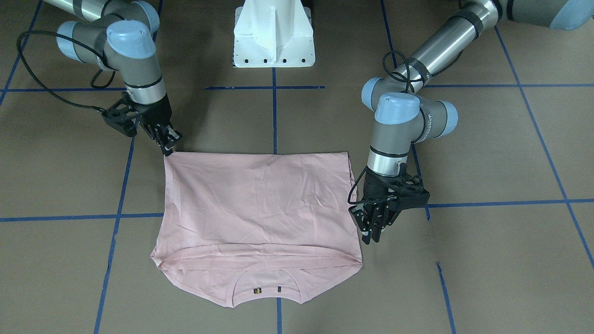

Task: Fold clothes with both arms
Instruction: 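Drag the folded shirt with the right gripper while the left arm lifts away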

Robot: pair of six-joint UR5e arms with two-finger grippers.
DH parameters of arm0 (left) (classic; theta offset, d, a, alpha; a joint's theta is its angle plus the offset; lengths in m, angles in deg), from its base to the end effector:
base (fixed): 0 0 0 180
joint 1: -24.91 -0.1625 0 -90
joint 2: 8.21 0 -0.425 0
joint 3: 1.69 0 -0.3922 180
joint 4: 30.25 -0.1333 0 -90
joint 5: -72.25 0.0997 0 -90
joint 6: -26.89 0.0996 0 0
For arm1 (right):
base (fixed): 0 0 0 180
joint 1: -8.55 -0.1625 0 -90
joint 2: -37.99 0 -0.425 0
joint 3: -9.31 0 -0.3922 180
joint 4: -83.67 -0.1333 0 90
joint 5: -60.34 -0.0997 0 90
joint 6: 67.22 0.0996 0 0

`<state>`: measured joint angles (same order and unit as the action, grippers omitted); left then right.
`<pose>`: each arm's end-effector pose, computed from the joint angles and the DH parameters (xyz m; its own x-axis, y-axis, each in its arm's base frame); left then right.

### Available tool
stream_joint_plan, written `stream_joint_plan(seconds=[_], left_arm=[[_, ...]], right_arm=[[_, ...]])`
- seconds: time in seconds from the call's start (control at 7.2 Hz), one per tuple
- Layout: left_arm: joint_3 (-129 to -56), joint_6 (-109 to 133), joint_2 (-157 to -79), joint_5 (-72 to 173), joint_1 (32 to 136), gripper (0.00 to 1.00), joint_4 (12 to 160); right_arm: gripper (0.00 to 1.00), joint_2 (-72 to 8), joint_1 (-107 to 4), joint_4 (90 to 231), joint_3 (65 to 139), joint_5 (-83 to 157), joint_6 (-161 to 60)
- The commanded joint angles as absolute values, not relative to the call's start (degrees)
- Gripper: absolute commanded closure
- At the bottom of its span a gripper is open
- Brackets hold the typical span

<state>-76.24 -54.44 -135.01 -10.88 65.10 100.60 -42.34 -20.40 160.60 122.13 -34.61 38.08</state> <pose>0.4822 -0.5974 0.3180 0.4610 -0.1935 -0.8661 0.6596 0.7276 0.1885 -0.4147 -0.3719 0.3691 0.4779 0.5648 0.6727 -0.5748 0.7802 -0.2467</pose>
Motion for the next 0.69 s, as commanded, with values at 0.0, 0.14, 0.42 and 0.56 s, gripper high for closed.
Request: stream_joint_plan(seconds=[0.0,0.14,0.42,0.56], left_arm=[[-81.12,-54.50,-133.91,-14.81,64.90,0.67,100.54],[-84.19,-54.59,-132.33,-20.85,64.98,0.67,100.62],[-89.82,-54.76,-130.22,-28.95,65.07,0.67,100.54],[-94.89,-57.72,-127.34,-34.05,65.07,0.68,100.19]], right_arm=[[1.00,-54.07,-12.24,162.23,136.69,-37.83,39.11],[1.00,-57.17,-6.88,165.38,142.41,-38.79,41.73],[1.00,-57.11,4.19,172.24,147.29,-41.00,48.50],[0.34,-57.11,5.90,172.26,147.12,-40.56,49.57]])
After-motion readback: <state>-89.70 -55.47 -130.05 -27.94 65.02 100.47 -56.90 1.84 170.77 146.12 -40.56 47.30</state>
